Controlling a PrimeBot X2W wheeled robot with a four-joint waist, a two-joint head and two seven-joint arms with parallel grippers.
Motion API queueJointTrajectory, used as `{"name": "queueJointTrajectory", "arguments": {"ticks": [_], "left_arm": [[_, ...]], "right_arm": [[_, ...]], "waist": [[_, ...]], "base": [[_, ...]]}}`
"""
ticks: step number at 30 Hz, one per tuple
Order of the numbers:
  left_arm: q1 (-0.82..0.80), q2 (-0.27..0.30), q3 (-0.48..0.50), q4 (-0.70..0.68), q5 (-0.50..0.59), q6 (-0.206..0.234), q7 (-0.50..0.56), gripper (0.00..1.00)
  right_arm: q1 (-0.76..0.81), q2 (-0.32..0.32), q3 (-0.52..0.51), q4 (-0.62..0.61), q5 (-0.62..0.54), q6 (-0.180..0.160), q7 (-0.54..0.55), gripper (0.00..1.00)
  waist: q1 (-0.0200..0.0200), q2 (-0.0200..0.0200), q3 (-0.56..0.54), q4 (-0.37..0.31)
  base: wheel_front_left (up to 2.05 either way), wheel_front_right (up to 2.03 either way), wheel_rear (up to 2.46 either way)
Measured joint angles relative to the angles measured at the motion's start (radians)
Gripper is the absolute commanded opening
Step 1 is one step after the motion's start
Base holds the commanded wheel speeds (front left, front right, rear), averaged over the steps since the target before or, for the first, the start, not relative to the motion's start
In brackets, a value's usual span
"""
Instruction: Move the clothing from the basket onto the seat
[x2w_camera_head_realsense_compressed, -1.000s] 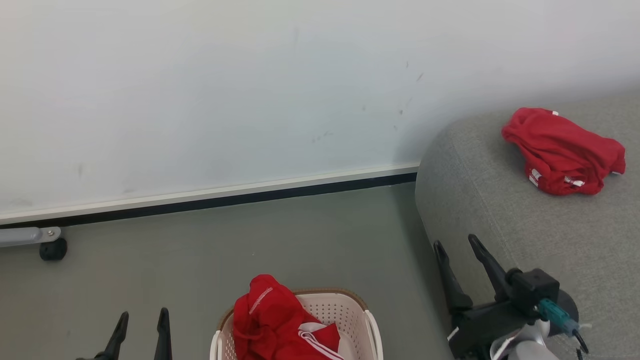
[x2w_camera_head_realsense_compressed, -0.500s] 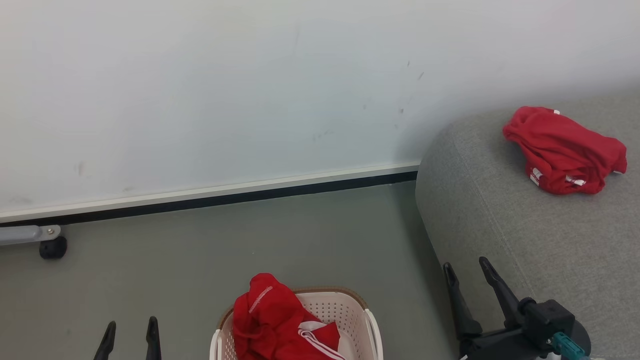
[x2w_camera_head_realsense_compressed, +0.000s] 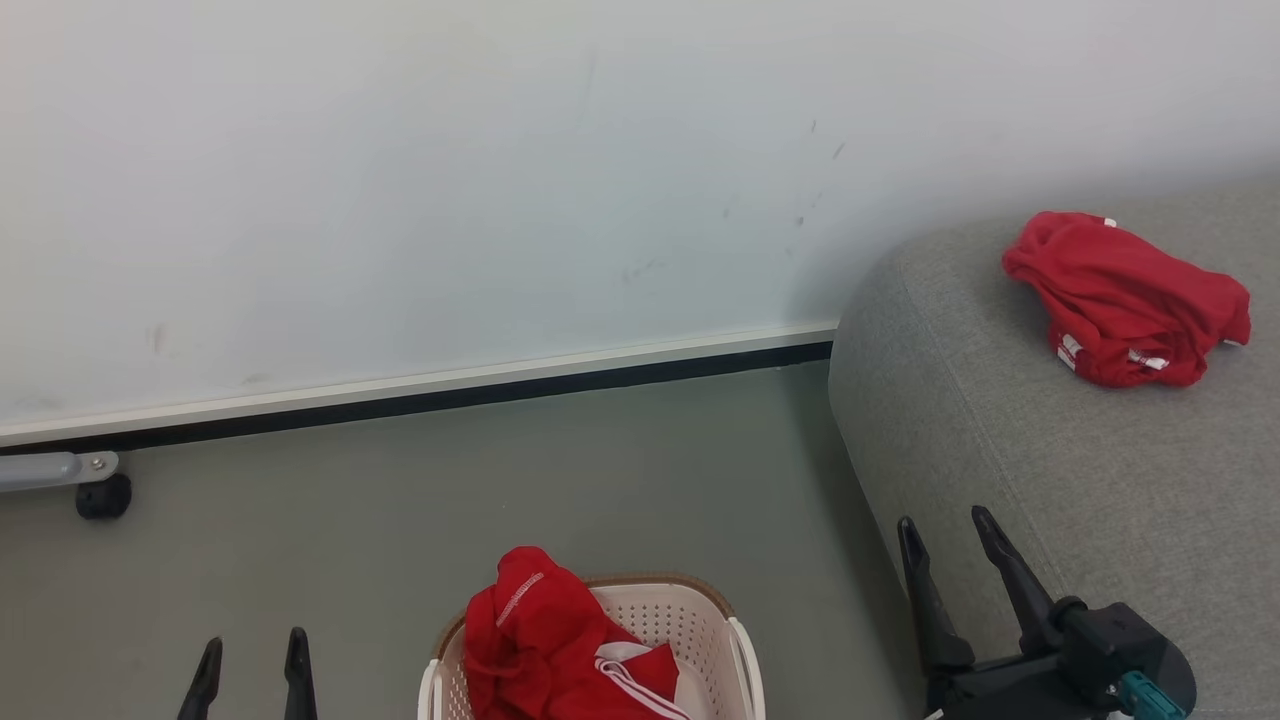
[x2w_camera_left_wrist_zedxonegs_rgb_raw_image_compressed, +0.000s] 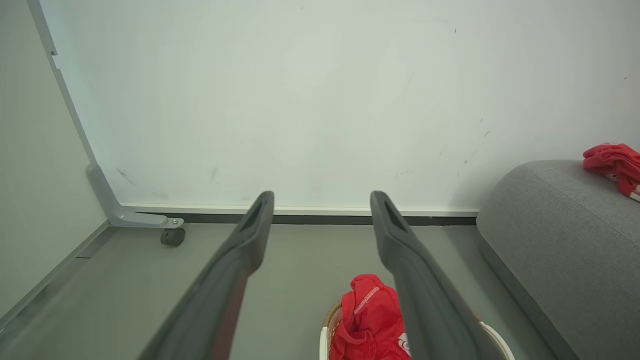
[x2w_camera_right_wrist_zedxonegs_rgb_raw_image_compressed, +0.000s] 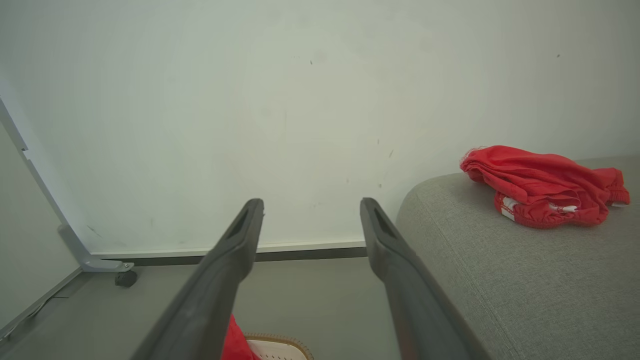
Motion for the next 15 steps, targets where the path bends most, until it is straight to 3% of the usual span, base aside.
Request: {"name": "queueJointTrajectory", "arguments": {"ticks": [15], "left_arm": [[0.013,-0.02,0.013,-0.024,0.017,0.0,0.0,1.0]], "right_arm": [[0.018,0.005,-0.022,-0.016,-0.018,-0.007,0.0,1.0]], "waist": [[0.0,0.0,0.007,0.002]], "base": [[0.0,0.0,0.0]]}}
